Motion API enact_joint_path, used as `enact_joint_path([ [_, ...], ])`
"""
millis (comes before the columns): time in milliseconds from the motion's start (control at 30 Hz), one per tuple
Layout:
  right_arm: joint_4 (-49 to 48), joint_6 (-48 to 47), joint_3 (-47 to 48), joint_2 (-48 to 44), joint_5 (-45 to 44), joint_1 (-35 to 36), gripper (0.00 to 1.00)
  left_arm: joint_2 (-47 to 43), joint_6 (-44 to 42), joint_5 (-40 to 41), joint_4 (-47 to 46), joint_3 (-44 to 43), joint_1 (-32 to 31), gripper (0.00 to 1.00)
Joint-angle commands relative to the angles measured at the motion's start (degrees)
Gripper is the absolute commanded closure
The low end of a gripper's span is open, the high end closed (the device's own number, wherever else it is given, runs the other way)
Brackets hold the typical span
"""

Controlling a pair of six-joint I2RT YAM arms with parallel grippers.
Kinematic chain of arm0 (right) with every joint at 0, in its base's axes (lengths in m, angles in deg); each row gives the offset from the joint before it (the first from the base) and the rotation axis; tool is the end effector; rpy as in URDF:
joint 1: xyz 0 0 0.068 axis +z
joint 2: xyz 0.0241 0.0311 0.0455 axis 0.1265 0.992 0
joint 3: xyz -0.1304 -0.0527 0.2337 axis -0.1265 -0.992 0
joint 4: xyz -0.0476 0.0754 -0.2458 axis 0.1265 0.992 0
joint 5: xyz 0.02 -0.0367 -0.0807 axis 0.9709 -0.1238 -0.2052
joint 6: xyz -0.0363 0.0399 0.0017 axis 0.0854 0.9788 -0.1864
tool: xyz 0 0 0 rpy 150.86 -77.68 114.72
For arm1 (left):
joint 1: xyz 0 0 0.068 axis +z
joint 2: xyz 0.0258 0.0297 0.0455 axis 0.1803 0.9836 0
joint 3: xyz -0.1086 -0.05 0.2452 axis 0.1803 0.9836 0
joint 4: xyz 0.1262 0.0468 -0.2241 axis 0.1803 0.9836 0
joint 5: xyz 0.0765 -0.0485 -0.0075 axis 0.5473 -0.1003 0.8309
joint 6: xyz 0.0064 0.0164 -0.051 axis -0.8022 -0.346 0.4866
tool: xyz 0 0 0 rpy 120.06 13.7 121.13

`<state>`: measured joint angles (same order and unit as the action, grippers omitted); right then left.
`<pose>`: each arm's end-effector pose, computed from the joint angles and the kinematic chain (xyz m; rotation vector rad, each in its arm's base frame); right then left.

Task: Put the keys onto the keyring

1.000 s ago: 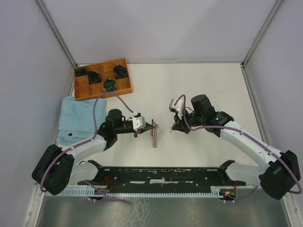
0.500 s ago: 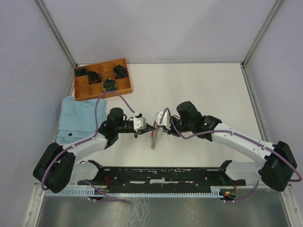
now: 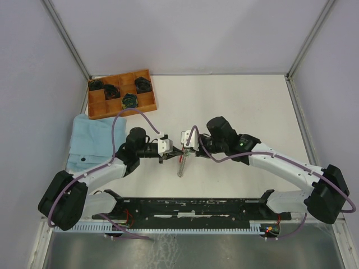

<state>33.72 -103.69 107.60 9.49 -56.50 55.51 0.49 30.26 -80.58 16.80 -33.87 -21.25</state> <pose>0.1720 0.2133 0.2777 -1.5949 1.5595 0.5941 0.1863 -0.1476 0.2076 1.3822 1.2260 -0.9028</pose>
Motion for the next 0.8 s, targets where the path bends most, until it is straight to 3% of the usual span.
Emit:
enact_joint_path([
  [0,-0.25,-1.47,3.87,0.75,1.86,0.33,0.99,-2.22,1.05,-1.04,-3.50,-1.55,-0.35,0.97],
  [767,1.22,-2.16,5.15,1.60,2.61,0.43,0.99,-2.40,2.86,-1.14,-5.62,-1.05,-0.35,0.97],
])
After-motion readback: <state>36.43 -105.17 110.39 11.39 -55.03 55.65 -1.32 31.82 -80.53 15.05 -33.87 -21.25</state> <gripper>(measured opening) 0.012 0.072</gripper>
